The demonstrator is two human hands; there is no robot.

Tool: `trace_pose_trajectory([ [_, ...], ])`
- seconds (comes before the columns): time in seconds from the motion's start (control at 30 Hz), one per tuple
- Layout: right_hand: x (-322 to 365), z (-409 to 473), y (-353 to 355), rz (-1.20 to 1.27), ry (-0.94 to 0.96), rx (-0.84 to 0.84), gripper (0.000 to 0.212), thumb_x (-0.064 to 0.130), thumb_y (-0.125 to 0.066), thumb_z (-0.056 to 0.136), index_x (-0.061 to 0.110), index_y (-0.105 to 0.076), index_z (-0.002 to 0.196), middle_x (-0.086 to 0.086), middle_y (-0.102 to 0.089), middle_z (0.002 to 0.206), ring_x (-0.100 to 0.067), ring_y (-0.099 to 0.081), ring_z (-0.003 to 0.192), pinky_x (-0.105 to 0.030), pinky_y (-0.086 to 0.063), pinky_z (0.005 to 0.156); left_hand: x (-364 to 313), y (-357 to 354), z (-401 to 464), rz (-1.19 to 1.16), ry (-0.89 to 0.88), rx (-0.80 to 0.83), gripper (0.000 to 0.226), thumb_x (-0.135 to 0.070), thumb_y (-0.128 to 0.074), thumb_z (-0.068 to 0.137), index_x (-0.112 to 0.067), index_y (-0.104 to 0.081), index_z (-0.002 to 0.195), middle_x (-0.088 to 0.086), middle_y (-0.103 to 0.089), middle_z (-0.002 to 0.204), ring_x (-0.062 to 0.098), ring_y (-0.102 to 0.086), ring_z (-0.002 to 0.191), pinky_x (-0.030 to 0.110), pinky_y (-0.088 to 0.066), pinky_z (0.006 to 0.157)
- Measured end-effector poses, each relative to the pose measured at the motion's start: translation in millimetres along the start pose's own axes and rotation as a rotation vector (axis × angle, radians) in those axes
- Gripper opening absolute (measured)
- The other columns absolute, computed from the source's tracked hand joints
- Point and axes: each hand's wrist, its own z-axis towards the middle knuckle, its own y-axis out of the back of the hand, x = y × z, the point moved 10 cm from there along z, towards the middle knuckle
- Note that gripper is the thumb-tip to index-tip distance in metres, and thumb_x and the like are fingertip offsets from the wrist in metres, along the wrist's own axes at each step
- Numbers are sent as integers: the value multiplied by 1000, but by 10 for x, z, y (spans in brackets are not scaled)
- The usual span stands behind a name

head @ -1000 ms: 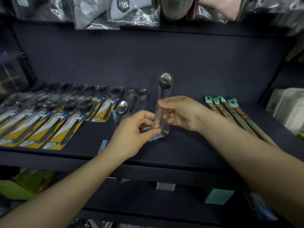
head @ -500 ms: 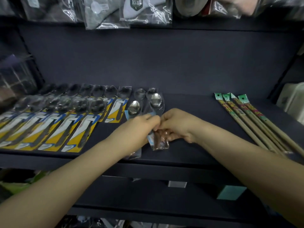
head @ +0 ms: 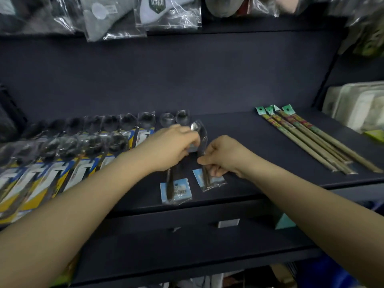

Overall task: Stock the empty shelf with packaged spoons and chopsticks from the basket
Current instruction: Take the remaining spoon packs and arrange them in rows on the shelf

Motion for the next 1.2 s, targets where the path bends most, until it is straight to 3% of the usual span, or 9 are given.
trace_pose_trajectory([
  [0.13, 140, -86, 29, -307, 84, -110, 25, 23, -70, 80, 0, -61, 86, -11, -64, 63, -18, -60, 52, -27, -51, 51, 60, 25, -438, -187, 43, -12, 31, -36, -47, 90, -24, -51, 118, -9, -50, 110, 10, -46, 110, 29, -41, 97],
  [0.23, 281, -201, 15, -546, 235, -243, 31, 32, -67, 81, 5, -57, 94, -9, -60, 87, -26, -59, 80, -36, -48, 67, 88, -370, -667, -168, 88, 226, 89, -80, -25, 68, -28, -30, 140, -8, -23, 151, 10, -19, 139, 23, -15, 113],
  [0.33, 309, -276, -12, -586, 316, -332, 38, 29, -62, 85, 9, -54, 117, -7, -62, 101, -26, -58, 95, -36, -49, 78, 133, -487, -717, -173, 111, 246, 117, -93, -8, 48, -27, -16, 145, -8, 1, 157, 7, 3, 143, 21, 0, 111],
  [0.53, 267, -355, 80, -168, 306, -394, 34, 11, -54, 90, 13, -50, 124, 4, -58, 69, -3, -55, 63, -3, -40, 53, 117, -491, -712, -194, 140, 265, 91, -67, -42, 77, -22, -4, 146, -8, 10, 156, 7, 4, 143, 24, -6, 115],
  [0.7, 331, -308, -54, -300, 306, -402, 27, 19, -52, 92, 9, -61, 115, -8, -65, 99, -17, -60, 92, -11, -33, 64, 150, -437, -737, -288, 185, 234, 103, -69, -43, 71, -21, 9, 146, -7, 23, 154, 8, 6, 143, 24, -9, 114],
  [0.87, 414, -364, -220, -526, 383, -349, 31, 26, -51, 93, 11, -57, 120, -9, -54, 118, -24, -56, 105, -18, -33, 78, 153, -431, -789, -223, 159, 246, 94, -72, -30, 69, -20, -11, 146, -4, 9, 157, 11, 10, 143, 30, -4, 117],
  [1.03, 309, -332, -78, -282, 220, -277, 47, 25, -64, 85, 9, -48, 126, 4, -64, 81, -7, -58, 74, -12, -41, 60, 105, -361, -738, -235, 101, 161, 68, -58, -48, 81, -28, -32, 139, -5, -3, 156, 11, 3, 142, 32, -9, 116],
  [1.13, 208, -174, -75, -209, 38, -216, 47, 16, -73, 76, -5, -56, 115, -10, -64, 82, -21, -60, 70, -29, -47, 62, 75, -304, -666, -233, 80, 108, 64, -56, -53, 79, -25, -42, 133, -3, -16, 153, 13, -5, 141, 34, -15, 116],
  [1.2, 159, -110, -92, -148, -61, -170, 44, 7, -70, 74, -13, -57, 112, -16, -53, 75, -23, -46, 62, -27, -36, 51, 67, -273, -637, -240, 83, 81, 62, -55, -55, 79, -24, -45, 131, -3, -24, 149, 13, -11, 139, 32, -17, 114],
])
